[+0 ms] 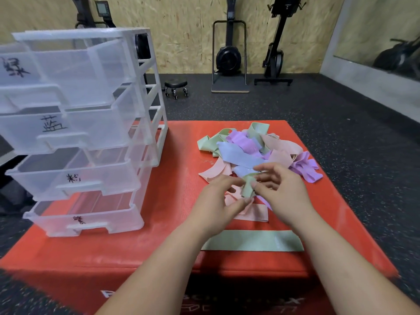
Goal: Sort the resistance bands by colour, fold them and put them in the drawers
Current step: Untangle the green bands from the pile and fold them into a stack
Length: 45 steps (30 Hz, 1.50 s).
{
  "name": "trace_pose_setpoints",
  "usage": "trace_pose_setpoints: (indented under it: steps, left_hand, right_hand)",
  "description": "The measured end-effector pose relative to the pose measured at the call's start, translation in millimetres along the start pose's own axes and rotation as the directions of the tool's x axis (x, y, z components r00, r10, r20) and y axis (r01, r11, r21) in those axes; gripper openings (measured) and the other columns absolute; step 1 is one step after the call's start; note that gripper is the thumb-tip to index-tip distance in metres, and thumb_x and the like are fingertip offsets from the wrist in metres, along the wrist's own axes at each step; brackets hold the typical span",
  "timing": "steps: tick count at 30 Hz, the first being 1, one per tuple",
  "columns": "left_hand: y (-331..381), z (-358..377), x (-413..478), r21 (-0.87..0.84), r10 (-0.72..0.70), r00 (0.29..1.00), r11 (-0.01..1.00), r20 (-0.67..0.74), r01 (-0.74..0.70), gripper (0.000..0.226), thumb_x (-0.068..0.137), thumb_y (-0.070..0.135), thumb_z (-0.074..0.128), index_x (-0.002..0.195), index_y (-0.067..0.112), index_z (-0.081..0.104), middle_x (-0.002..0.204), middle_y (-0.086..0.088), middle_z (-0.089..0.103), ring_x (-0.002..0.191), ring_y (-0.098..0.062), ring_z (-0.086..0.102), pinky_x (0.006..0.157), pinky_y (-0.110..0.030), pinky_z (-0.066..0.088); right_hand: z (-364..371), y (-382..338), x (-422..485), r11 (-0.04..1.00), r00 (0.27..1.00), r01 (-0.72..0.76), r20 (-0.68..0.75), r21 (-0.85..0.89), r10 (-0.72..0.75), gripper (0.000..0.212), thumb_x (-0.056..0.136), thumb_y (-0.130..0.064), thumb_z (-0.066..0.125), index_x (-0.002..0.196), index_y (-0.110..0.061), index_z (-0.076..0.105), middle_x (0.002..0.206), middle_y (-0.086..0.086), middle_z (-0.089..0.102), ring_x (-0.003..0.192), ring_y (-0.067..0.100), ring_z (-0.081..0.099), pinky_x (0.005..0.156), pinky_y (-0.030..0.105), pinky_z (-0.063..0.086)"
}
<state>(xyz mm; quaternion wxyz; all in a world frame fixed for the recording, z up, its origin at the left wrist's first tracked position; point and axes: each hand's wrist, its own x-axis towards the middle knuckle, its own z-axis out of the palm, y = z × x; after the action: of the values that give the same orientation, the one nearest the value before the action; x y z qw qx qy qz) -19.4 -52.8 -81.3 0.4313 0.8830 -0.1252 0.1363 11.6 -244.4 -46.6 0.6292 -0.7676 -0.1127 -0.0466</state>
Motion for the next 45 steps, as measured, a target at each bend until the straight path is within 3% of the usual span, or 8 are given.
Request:
trace_pose_setpoints:
  steps: [7,11,15,21,33,37,42,45]
  left_hand:
    - [-5,3,7,-0.174,-0.204,0.978,0.966,-0.054,0.192,0.012,0.093,0.029,0.075,0.105,0.03,0.076,0.087,0.012,0.078,0.082,-0.01,0.073,0.078,-0.041,0.059]
    - [-18,-1,12,-0.201,-0.267,0.961,0.948,-0.073,0.248,0.015,0.094,0.033,0.064,0.097,0.025,0.076,0.082,-0.005,0.075,0.082,-0.029,0.07,0.082,-0.054,0.056]
    - [-22,-1,14,-0.259,-0.254,0.967,0.934,-0.003,0.244,0.018,0.096,0.041,0.066,0.094,0.026,0.076,0.087,-0.009,0.076,0.083,-0.031,0.07,0.083,-0.056,0.056]
    - [-25,-7,17,-0.24,-0.237,0.97,0.946,-0.05,0.218,0.007,0.099,0.018,0.072,0.095,0.023,0.075,0.07,0.011,0.068,0.066,-0.005,0.059,0.066,-0.029,0.05]
    - [-39,-41,17,-0.381,-0.369,0.822,0.902,-0.434,0.203,0.008,0.1,0.021,0.072,0.101,0.024,0.08,0.086,0.009,0.077,0.074,-0.005,0.066,0.077,-0.033,0.059]
    - [-52,-56,12,-0.446,-0.452,0.751,0.864,-0.481,0.234,0.009,0.102,0.024,0.069,0.104,0.025,0.079,0.093,-0.002,0.079,0.076,-0.008,0.067,0.076,-0.035,0.059]
    - [-61,-66,1,-0.455,-0.49,0.767,0.841,-0.415,0.292,0.007,0.1,0.021,0.072,0.102,0.022,0.079,0.091,0.002,0.081,0.075,-0.005,0.068,0.076,-0.03,0.057]
    - [-62,-68,-7,-0.456,-0.521,0.778,0.821,-0.352,0.344,0.004,0.098,0.018,0.075,0.098,0.018,0.079,0.089,-0.001,0.079,0.074,-0.009,0.067,0.07,-0.03,0.057]
  right_hand:
    - [3,2,2,0.999,0.978,-0.013,0.207,0.033,0.006,0.034,0.094,0.005,0.068,0.12,-0.018,0.069,0.108,-0.002,0.08,0.108,0.011,0.074,0.098,0.034,0.058]
    - [2,18,15,0.943,0.99,0.115,0.11,-0.313,-0.084,0.034,0.093,-0.011,0.074,0.121,-0.03,0.071,0.117,-0.017,0.074,0.11,0.004,0.069,0.098,0.039,0.057]
    - [8,22,20,0.827,0.943,0.289,0.293,-0.483,-0.158,0.046,0.095,-0.026,0.073,0.139,-0.034,0.062,0.139,-0.019,0.062,0.132,0.005,0.052,0.113,0.033,0.041]
    - [19,27,24,0.811,0.927,0.302,0.355,-0.501,-0.125,0.041,0.094,-0.026,0.072,0.132,-0.037,0.064,0.113,-0.018,0.069,0.11,0.009,0.062,0.098,0.033,0.047]
    - [-36,44,43,0.565,0.966,0.257,0.191,-0.784,-0.175,0.014,0.084,-0.028,0.08,0.096,-0.032,0.074,0.08,-0.02,0.059,0.091,0.022,0.054,0.08,0.043,0.047]
    - [-63,45,35,0.574,0.981,0.192,0.152,-0.796,-0.119,0.015,0.084,-0.025,0.081,0.092,-0.035,0.075,0.087,-0.017,0.069,0.091,0.019,0.057,0.078,0.041,0.049]
    - [-83,44,21,0.769,0.987,0.083,0.156,-0.634,0.022,0.012,0.092,-0.019,0.075,0.089,-0.029,0.07,0.085,-0.014,0.073,0.08,0.002,0.064,0.074,0.032,0.05]
    - [-89,43,11,0.841,0.984,-0.015,0.14,-0.541,0.107,0.009,0.095,-0.016,0.074,0.094,-0.024,0.07,0.08,-0.002,0.074,0.07,0.016,0.067,0.071,0.039,0.057]
